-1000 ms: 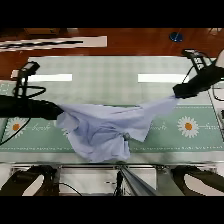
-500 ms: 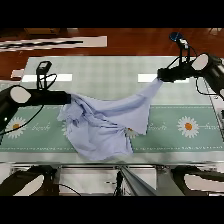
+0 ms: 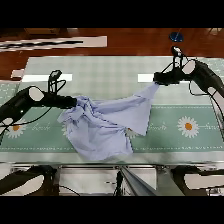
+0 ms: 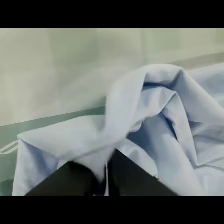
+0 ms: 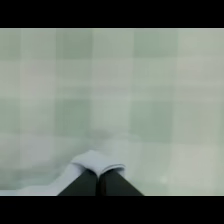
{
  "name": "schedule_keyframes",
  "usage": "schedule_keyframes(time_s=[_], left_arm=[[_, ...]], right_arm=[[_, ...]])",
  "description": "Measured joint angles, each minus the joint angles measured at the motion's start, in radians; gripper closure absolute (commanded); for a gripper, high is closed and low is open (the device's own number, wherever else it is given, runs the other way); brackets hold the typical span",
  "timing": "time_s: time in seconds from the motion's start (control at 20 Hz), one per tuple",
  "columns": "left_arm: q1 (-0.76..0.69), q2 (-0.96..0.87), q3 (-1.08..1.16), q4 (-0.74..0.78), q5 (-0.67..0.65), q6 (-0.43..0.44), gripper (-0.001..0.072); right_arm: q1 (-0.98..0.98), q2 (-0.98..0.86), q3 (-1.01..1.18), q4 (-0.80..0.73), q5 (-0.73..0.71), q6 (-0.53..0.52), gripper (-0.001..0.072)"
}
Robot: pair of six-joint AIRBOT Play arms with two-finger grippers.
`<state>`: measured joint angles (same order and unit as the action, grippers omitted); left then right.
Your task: Fold the shirts.
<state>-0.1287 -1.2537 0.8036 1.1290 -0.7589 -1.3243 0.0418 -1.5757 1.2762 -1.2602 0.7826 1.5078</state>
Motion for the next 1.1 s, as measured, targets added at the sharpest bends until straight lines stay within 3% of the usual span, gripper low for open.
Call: schedule_keyframes(time_s=[0.05,0.15,0.2,0.35,0.45,0.65,0.9,1.1], left_arm=[[0.003,-0.002,0.012,-0.001,-0.008,0.000,0.0347],[0.022,-0.003,0.058,-0.003,-0.048,0.000,0.0186],[0.042,-0.002,0.095,-0.001,-0.075,0.000,0.0098],[0.121,0.002,0.227,-0.001,-0.201,0.000,0.0091],[0.188,0.015,0.307,0.000,-0.312,0.000,0.0091],[0.300,0.121,0.347,-0.003,-0.475,0.000,0.0091],[0.348,0.373,0.117,-0.005,-0.560,0.011,0.0090],[0.356,0.576,-0.135,-0.072,-0.589,0.016,0.0088]], right_arm=[[0.000,0.006,0.000,0.000,0.004,0.000,0.0642],[-0.003,0.037,0.005,0.000,0.014,0.000,0.0371],[-0.008,0.062,0.009,-0.002,0.024,0.000,0.0289],[-0.043,0.166,0.035,-0.035,0.074,-0.008,0.0273],[-0.080,0.241,0.057,-0.084,0.138,-0.009,0.0205],[-0.175,0.377,0.076,-0.265,0.385,-0.023,0.0200],[-0.283,0.477,-0.021,-0.314,0.579,-0.053,0.0199],[-0.312,0.509,-0.186,-0.220,0.626,-0.103,0.0118]])
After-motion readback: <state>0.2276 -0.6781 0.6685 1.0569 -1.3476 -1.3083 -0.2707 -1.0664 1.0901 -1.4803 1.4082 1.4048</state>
